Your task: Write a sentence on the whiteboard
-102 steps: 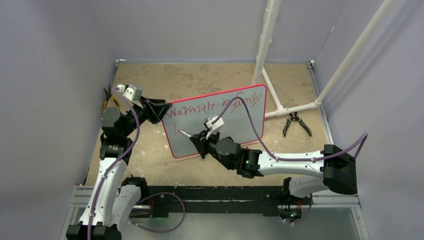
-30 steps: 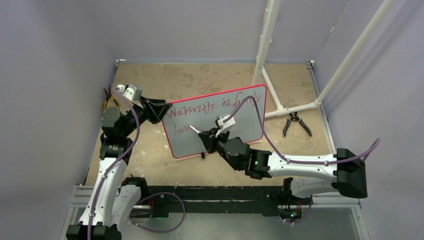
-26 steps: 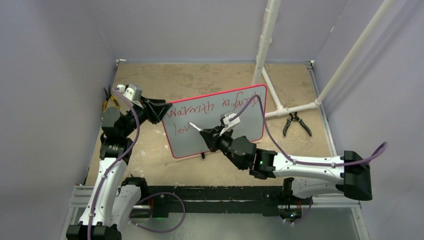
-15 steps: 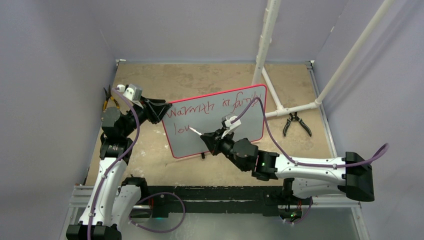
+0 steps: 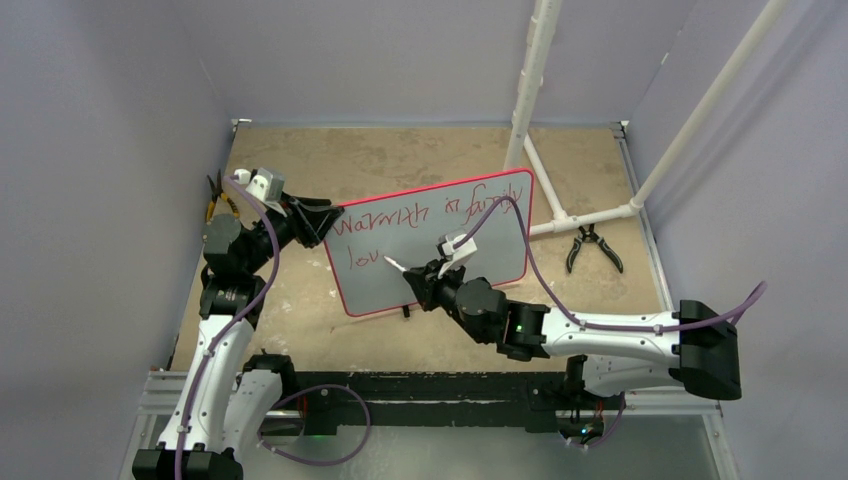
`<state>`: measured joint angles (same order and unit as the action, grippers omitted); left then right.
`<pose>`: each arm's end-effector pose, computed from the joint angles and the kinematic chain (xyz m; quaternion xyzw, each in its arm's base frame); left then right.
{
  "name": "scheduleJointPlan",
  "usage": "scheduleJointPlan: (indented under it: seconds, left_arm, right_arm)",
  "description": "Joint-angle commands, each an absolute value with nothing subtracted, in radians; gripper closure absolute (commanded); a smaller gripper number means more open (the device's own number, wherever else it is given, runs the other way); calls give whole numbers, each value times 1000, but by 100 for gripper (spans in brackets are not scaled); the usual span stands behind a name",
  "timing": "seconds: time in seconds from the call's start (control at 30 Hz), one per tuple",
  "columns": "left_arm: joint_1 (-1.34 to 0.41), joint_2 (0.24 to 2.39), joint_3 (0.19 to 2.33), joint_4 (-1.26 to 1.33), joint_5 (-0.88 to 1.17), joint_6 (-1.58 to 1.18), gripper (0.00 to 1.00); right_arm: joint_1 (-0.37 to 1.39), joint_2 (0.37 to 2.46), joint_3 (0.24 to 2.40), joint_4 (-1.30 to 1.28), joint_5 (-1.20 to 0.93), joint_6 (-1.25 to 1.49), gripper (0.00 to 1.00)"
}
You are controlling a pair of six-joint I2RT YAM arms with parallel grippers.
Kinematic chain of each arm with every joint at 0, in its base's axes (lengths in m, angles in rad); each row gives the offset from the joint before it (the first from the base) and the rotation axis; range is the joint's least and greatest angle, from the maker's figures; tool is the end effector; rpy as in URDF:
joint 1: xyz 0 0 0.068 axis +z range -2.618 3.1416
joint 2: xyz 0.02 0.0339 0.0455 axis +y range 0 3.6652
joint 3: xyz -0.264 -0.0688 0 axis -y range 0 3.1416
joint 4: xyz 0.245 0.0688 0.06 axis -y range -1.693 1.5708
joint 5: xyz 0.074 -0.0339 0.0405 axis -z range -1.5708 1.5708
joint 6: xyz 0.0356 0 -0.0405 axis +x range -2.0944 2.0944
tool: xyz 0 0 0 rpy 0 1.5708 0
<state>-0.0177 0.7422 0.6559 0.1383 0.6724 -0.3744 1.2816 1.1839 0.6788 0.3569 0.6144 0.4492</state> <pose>0.1760 -0.0253 0.3359 0.1202 0.6821 -0.3561 0.6273 0.0955 0.2489 0.2767 -0.1114 0.7402 0.3252 0.5778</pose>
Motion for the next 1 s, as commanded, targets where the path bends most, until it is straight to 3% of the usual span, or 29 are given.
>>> scheduleJointPlan:
  seconds: [0.0, 0.6, 0.97]
  left_arm:
    - [-18, 739, 655, 142, 679, -373, 64]
    - [-18, 739, 655, 144, 681, -375, 64]
    - [-18, 742, 656, 144, 681, -374, 64]
  right_arm:
    - [1273, 1193, 714, 359, 669, 457, 100]
    - [1273, 1124, 714, 300, 745, 467, 100]
    - [1273, 1188, 755, 367, 674, 411, 100]
